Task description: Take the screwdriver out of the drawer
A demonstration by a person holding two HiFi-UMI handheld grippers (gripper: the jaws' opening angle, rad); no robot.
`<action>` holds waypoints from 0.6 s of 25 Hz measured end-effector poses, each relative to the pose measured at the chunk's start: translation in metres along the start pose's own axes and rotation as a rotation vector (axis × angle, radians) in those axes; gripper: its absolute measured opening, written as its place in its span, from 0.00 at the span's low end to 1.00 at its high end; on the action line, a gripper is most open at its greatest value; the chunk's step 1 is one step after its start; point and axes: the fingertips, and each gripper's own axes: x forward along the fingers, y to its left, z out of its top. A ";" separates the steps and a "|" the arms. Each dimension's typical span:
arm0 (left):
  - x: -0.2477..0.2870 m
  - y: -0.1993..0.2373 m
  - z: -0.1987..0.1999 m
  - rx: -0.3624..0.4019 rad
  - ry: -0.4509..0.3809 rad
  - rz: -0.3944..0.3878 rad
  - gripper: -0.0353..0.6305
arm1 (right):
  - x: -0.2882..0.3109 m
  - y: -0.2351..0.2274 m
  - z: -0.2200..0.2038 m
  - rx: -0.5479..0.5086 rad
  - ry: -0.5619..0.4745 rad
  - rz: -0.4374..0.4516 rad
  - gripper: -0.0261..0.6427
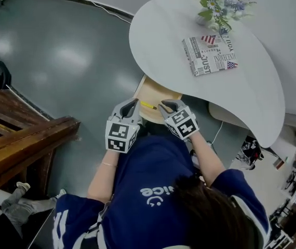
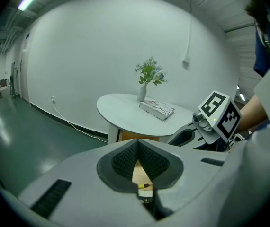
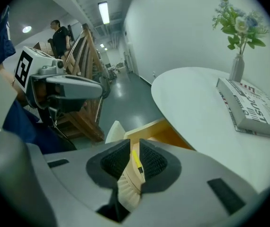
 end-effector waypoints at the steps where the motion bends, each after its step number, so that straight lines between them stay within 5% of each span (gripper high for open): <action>1: -0.002 0.002 -0.001 -0.002 0.002 0.016 0.06 | 0.005 0.000 -0.002 -0.015 0.018 0.019 0.14; 15: -0.033 0.047 -0.032 -0.145 0.050 0.267 0.06 | 0.080 -0.002 -0.046 -0.178 0.276 0.232 0.24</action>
